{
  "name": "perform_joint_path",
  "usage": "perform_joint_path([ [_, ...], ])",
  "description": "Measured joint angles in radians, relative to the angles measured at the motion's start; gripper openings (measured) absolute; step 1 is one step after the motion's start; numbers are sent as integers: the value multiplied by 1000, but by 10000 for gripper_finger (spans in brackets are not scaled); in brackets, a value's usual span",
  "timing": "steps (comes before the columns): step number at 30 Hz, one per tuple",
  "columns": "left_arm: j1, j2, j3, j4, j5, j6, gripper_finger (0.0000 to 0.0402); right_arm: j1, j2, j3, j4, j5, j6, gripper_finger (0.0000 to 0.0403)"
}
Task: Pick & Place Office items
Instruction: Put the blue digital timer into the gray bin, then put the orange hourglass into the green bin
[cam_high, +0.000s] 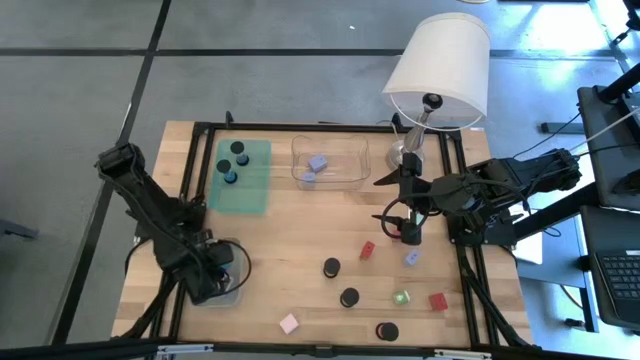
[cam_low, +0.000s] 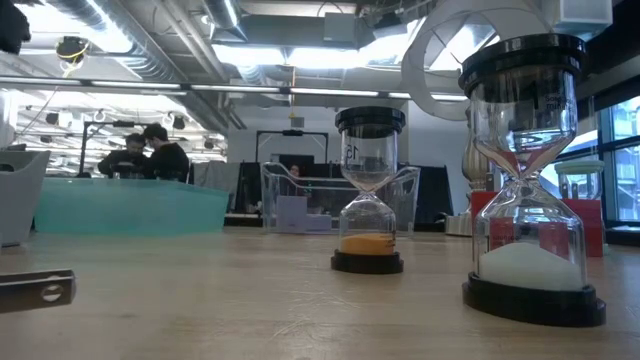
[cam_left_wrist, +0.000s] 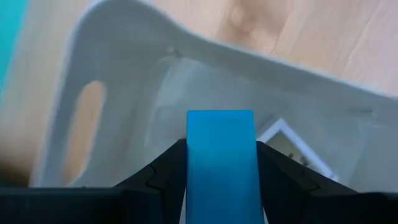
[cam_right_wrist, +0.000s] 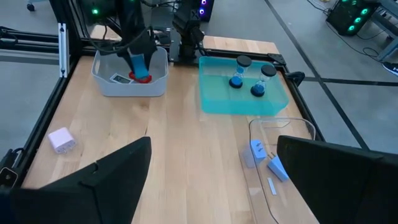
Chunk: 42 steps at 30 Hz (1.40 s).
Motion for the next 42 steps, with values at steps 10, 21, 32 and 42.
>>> perform_joint_path([
  [10,0,0,-83,72,8,60,160,0,0,0,32,9,0,351],
  [21,0,0,-92,79,105,70,191,0,0,0,80,11,0,351],
  [32,9,0,-65,60,223,76,235,0,0,0,103,11,0,351],
  [42,11,-41,85,-173,88,88,214,0,2,0,132,10,26,351],
])
